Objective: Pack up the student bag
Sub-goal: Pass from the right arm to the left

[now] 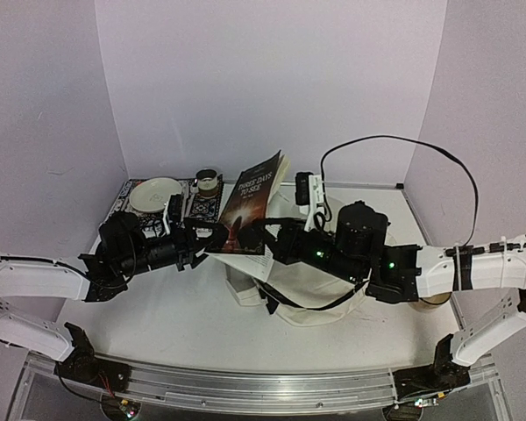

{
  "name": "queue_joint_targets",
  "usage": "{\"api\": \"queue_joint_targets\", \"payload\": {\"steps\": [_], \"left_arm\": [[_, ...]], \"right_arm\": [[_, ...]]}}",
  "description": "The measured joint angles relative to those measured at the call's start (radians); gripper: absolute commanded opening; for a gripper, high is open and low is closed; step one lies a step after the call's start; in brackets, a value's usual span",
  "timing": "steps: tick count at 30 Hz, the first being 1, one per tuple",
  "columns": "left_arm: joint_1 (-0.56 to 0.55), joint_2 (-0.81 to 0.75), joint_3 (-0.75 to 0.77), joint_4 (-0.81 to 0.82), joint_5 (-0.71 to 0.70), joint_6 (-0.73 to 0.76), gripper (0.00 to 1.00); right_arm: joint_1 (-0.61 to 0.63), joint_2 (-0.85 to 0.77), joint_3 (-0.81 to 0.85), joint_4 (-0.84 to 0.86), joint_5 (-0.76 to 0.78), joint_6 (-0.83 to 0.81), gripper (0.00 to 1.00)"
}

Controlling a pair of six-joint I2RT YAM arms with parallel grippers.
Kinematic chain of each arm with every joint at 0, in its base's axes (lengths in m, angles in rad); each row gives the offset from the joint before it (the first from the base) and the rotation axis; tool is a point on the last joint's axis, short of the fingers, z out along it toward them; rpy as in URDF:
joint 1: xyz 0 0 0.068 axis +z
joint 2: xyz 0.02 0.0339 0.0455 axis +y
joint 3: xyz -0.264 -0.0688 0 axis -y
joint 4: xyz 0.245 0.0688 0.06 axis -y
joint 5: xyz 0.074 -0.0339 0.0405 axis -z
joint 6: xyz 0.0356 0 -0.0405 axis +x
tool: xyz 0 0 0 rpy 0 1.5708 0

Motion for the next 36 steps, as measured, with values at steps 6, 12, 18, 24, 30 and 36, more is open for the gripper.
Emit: {"api": "queue_joint_targets", "payload": {"steps": [6,12,18,24,30,36], "left_arm": [[-0.001,-0.022,-0.016,0.042,-0.021,-0.016,0.35],[-0.003,-0.058,-0.047,0.078,-0.043,-0.032,0.15],[-0.006,-0.075,-0.073,0.105,-0.059,-0.041,0.00],[-0.002,-0.085,-0.092,0.114,-0.055,-0.025,0.00],[0.040,-0.066,-0.099,0.087,-0.012,0.031,0.00],[0.070,-0.047,-0.071,0.018,0.094,0.087,0.00]], "right_arm": [[-0.007,-0.016,-0.046,0.072,0.017,0.024,0.00],[-0.010,-0.015,-0.085,0.121,0.019,0.068,0.02],[-0.019,0.002,-0.111,0.130,0.020,0.086,0.20],[-0.064,-0.004,-0.154,0.030,0.011,0.060,0.52],[-0.129,-0.045,-0.121,-0.251,-0.019,-0.020,0.83],[-0.248,-0.117,-0.096,-0.389,-0.157,-0.069,0.98]]}}
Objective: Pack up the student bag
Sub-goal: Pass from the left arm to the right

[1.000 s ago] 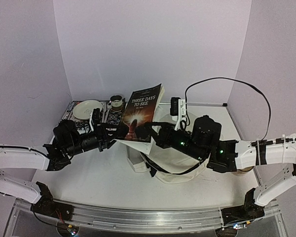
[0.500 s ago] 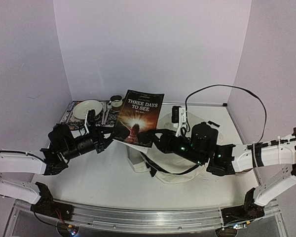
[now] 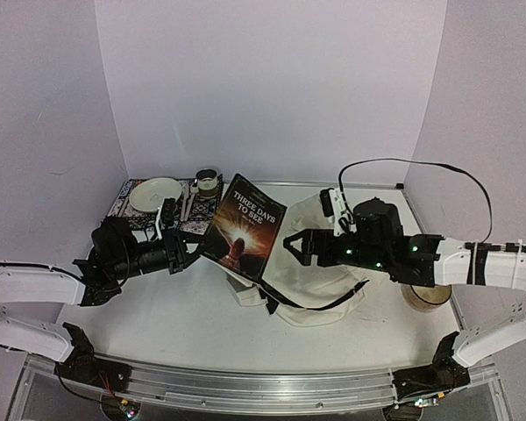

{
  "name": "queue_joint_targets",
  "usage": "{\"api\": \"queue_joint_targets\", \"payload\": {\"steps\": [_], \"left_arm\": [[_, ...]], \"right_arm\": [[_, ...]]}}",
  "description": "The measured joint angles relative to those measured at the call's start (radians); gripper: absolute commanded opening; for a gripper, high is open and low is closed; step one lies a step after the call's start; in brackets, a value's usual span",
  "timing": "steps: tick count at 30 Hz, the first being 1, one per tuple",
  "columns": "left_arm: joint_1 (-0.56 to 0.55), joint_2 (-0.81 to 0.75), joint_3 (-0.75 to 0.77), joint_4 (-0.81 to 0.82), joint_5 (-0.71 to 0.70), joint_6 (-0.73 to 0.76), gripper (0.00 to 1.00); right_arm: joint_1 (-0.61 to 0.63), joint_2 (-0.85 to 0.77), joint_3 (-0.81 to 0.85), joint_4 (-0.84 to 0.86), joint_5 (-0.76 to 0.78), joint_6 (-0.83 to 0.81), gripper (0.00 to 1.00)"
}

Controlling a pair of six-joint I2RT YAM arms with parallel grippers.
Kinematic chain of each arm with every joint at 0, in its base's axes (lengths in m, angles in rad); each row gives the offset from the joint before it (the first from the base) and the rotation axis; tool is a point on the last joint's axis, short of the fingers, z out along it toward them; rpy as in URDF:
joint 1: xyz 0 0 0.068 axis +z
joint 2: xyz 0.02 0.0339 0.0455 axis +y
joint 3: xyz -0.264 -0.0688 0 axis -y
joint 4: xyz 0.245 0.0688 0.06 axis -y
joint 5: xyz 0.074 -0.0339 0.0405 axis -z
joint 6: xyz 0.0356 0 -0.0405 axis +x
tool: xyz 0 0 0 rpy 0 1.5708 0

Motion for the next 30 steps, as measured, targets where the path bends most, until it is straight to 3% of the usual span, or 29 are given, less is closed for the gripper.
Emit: {"api": "queue_joint_targets", "payload": {"steps": [15,30], "left_arm": [[0.027,0.064,0.186,-0.059,0.316,0.053,0.00],[0.028,0.066,0.244,-0.090,0.438,0.051,0.00]], "right_arm": [[-0.254,0.040,0.140,-0.058,-0.406,0.004,0.98],[-0.266,0.125,0.165,0.079,-0.699,0.094,0.98]]}}
